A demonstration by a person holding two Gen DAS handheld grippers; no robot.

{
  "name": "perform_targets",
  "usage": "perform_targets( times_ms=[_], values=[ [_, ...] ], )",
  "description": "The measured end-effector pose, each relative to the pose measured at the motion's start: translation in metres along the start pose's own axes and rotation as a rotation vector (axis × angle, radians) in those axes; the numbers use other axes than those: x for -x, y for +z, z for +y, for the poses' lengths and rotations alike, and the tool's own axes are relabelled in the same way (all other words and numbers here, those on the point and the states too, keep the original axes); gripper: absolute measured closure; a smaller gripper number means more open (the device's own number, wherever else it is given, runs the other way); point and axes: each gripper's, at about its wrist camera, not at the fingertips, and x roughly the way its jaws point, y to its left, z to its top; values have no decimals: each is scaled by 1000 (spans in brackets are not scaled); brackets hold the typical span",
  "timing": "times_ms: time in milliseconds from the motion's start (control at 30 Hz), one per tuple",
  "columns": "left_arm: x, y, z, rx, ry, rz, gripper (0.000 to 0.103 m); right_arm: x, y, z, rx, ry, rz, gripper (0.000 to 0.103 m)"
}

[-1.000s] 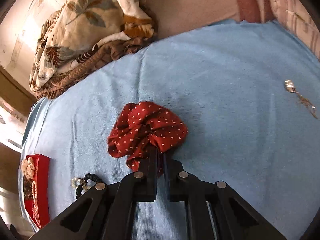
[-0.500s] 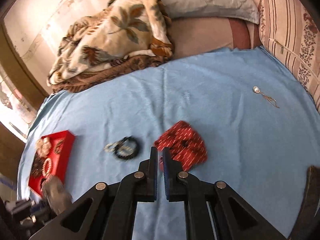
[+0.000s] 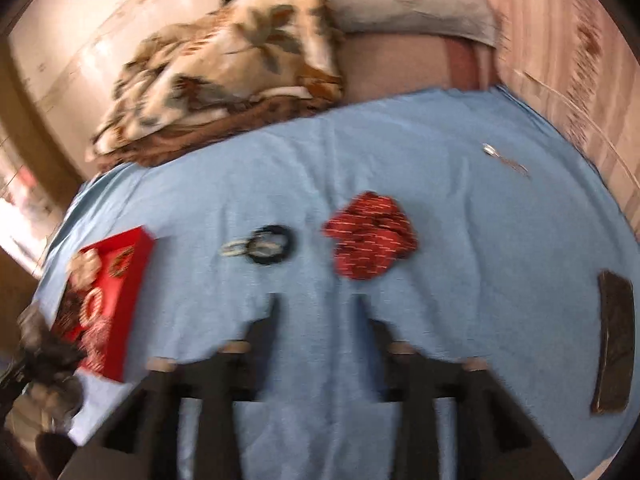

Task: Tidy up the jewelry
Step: 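Grasp the grey sheer scrunchie with left tool while right grasps the red polka-dot scrunchie, then carry both scrunchies over the red tray and open both tools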

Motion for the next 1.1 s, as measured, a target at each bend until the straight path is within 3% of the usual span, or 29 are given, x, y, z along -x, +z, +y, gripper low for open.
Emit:
perform_targets(
  times_ms=[167,333,367,400,700,900,1100],
  values=[
    [-18,-13,-3,-13,-27,59,86,-36,14,-16,-20,-40,52,43],
    [-36,-19,-14,-44,-20,95,86,-78,36,-26,-87,-18,83,44],
    [-39,-19,-15,-50,-14,98,86,-86,39,-26,-88,-12,102,65],
    [-41,-19,-15,-55,-9,100,86,-92,40,-26,-84,-11,124,97],
    [-37,-15,0,-26,2,80,86,-44,22,0,91,-38,48,99],
    [-17,-15,23,25,16,43,86,-7,15,39,149,40,17,99],
    [4,-15,60,80,90,3,86,15,5,101,245,122,0,99]
  ],
)
